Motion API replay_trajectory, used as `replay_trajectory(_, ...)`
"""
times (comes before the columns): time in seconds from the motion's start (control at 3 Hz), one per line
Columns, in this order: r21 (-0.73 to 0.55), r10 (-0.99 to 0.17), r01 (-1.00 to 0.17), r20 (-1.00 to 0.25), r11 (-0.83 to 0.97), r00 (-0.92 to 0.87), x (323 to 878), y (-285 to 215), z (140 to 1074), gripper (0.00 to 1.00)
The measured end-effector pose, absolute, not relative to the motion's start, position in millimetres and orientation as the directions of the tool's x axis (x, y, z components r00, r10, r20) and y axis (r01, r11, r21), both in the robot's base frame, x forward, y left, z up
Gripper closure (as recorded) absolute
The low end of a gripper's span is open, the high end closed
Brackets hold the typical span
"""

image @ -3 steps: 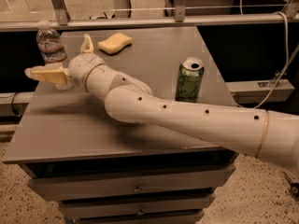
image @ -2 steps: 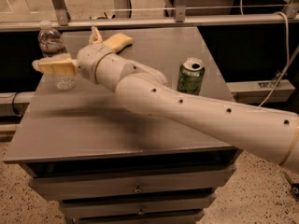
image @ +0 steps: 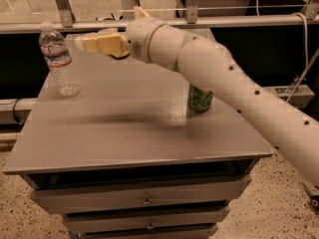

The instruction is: Place water bottle upright

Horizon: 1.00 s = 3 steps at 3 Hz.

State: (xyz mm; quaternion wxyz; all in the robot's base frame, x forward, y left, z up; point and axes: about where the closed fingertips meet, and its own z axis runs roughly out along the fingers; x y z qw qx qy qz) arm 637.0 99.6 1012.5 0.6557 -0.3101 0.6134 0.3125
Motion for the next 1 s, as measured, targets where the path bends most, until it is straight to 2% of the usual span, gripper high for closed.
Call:
replay_trajectory(0.67, -0.072, -0.041, -0.743, -0.997, 0.665, 0.059, 660, 14, 1054, 0.0)
replay_trajectory(1.0, -0.075, -0.042, -0.739, -0.997, 0.67, 0.063, 661, 9, 1058, 0.0)
